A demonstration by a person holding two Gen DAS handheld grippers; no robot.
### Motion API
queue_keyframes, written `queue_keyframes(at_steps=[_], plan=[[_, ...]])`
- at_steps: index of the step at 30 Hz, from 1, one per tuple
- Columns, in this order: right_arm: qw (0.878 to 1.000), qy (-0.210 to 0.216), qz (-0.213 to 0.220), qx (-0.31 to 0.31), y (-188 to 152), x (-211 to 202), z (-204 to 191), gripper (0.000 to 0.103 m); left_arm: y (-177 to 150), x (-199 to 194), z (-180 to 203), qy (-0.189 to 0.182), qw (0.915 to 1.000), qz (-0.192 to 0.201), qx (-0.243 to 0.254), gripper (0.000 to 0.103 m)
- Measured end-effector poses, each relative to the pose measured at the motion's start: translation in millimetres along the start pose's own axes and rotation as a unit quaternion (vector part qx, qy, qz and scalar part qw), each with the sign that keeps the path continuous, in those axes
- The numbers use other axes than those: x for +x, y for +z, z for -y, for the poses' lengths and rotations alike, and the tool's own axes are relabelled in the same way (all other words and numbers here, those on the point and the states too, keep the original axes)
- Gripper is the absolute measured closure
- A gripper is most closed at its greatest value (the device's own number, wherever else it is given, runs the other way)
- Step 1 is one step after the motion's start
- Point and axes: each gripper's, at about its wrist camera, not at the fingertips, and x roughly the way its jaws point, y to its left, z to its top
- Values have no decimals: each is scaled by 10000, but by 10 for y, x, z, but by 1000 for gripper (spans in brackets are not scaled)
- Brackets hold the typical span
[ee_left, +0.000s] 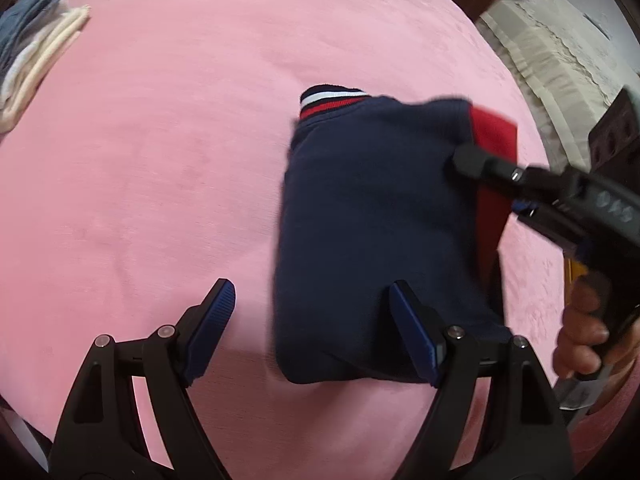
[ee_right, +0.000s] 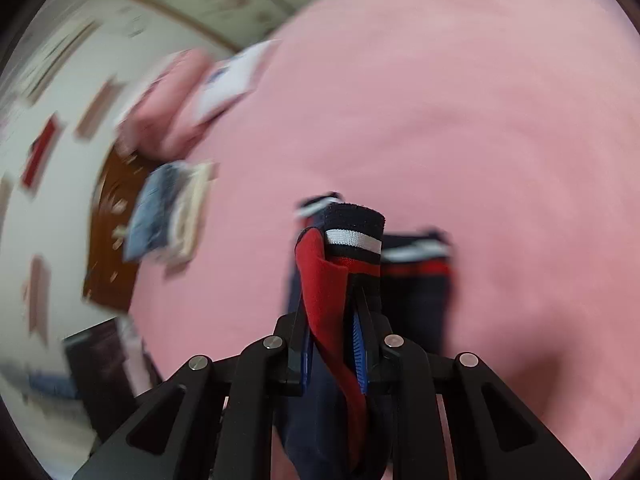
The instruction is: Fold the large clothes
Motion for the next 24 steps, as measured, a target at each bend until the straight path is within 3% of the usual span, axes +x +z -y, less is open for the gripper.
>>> queue_keyframes(at_steps=[2,3,6,7,9,10,11,13,18,19,20,21,23,24], plan=[[9999,15,-92,-40,63,64,-45,87,24,11,-30,31,10000,13,-68,26],[9995,-258,-186,4,86,117,-16,87,34,18,-37,48,9999,0,-98,26],[9823,-1714,-742,118,102,294,263,87,71,92,-16,97,9999,-59,-65,26],[9804,-1815,-738,205,74,322,339,87,75,116,5,110,9999,-69,-36,26],[9858,-1567,-407,446,41,259,492,86,107,177,61,122,9999,-85,59,26],[9864,-1529,-311,511,34,225,537,79,116,191,79,121,9998,-83,92,26],[9845,-1638,-266,566,31,200,581,62,129,217,113,118,9998,-82,143,26],[9785,-1920,-247,705,13,132,636,37,119,237,178,151,9995,-66,267,26],[9786,-1944,-14,678,-43,-202,536,40,159,222,325,261,9977,-24,623,26],[9788,-1958,77,597,-47,-350,539,46,172,216,327,160,9979,-38,633,30],[9799,-1911,209,526,-72,-486,486,52,176,212,337,52,9979,-28,645,46],[9817,-1810,288,509,-102,-571,432,55,191,222,358,-31,9978,-45,664,56],[9904,-1245,237,555,-174,-657,324,65,218,300,383,-29,9979,-259,585,81],[9949,-788,54,627,-209,-661,340,67,208,356,366,-149,9978,-363,532,85]])
